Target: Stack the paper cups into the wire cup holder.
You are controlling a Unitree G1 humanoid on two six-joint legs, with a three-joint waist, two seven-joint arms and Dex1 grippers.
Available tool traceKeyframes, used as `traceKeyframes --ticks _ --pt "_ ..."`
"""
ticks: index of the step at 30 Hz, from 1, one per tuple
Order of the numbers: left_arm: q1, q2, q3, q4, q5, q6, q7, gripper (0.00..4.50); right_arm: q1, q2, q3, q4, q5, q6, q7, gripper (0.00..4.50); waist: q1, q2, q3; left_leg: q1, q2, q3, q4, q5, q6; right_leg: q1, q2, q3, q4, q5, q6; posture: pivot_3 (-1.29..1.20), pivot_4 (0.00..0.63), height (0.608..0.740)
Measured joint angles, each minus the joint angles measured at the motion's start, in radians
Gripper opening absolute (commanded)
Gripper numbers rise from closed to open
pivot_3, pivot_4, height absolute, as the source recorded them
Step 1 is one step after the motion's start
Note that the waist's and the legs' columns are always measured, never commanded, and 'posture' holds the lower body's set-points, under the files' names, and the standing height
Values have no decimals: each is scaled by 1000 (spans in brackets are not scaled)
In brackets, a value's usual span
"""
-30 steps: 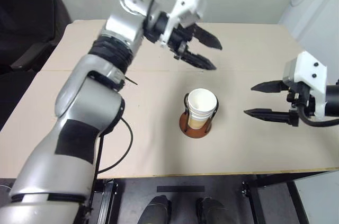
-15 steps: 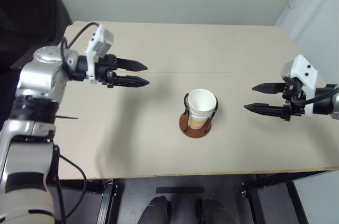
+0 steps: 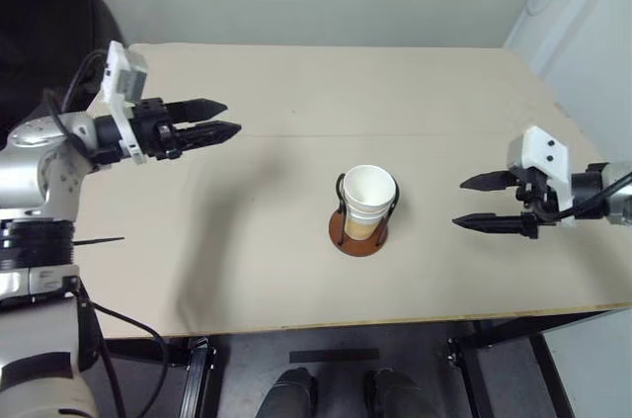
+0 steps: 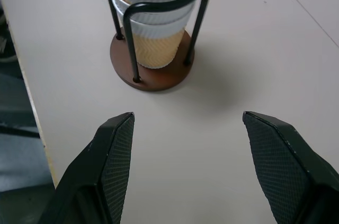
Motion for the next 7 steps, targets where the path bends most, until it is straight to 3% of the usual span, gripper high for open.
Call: traceKeyframes --ticks 7 --pt "101 6 53 -73 -3 47 56 3133 -19 39 27 28 -48 -25 22 3298 2 0 0 1 0 -1 0 0 0 1 0 0 -1 0 0 0 150 740"
